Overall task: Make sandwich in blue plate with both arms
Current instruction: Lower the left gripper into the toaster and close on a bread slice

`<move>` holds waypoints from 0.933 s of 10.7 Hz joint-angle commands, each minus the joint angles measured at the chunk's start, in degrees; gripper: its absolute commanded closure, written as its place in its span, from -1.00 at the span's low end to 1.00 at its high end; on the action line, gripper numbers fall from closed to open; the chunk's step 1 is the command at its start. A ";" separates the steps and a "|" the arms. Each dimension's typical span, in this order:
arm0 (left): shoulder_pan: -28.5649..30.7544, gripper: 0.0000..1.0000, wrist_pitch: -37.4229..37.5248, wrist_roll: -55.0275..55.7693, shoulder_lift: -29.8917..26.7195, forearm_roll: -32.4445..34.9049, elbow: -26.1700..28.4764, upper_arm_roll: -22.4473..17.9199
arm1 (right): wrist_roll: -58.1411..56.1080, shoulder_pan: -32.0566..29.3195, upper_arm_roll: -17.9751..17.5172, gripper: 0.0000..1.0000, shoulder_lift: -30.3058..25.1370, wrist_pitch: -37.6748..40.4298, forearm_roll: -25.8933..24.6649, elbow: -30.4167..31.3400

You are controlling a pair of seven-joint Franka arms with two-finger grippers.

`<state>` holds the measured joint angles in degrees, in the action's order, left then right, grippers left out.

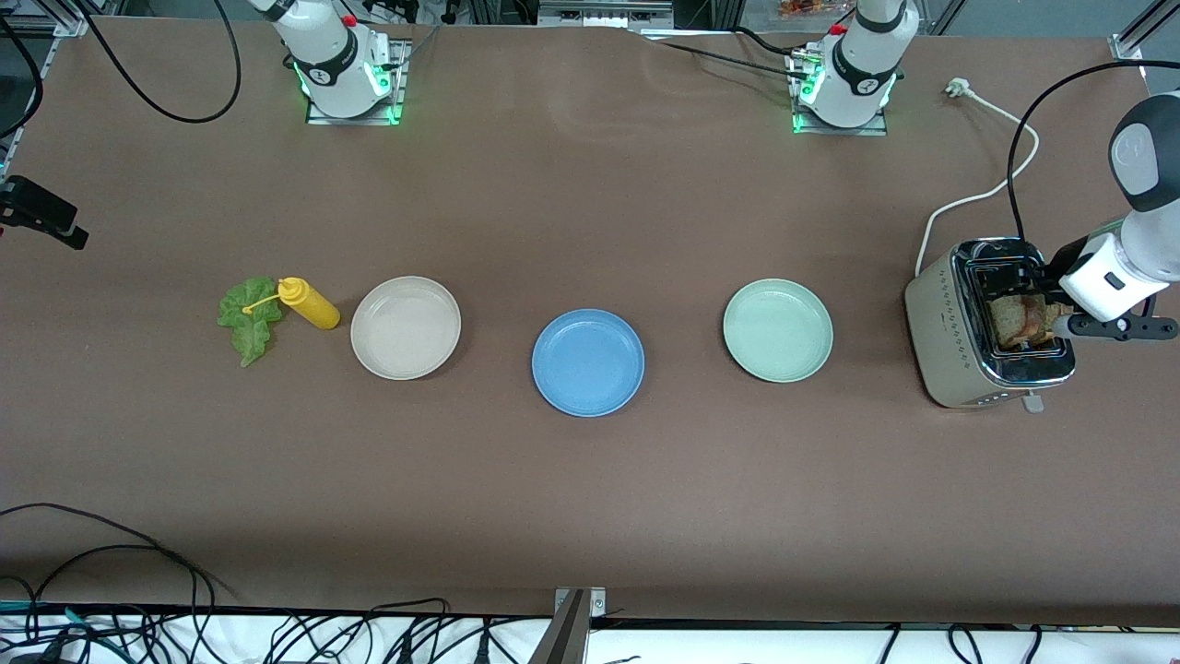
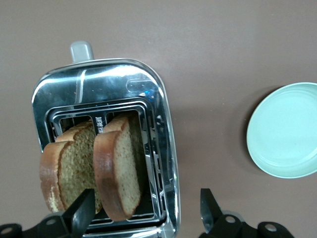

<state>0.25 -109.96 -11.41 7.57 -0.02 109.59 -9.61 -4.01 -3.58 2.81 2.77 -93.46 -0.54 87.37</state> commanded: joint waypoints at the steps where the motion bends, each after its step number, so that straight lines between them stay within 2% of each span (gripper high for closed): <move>1: 0.45 -0.83 -1.65 -0.98 1.74 0.99 0.18 -0.24 | 0.67 -0.20 -0.08 -1.00 0.30 0.21 -0.61 -0.80; 7: 1.07 -0.75 -3.33 -0.98 3.85 0.99 0.27 -0.85 | 0.67 -0.20 -0.17 -1.00 0.30 0.21 -0.69 -0.80; 10: 1.07 -0.59 -3.41 -0.98 3.77 0.99 0.27 -1.20 | 0.67 -0.20 -0.17 -1.00 0.30 0.21 -0.69 -0.80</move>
<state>1.28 -112.68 -11.54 11.55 -0.02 109.71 -10.60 -4.01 -3.59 2.84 2.80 -93.46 -0.54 87.37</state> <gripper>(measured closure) 0.145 0.000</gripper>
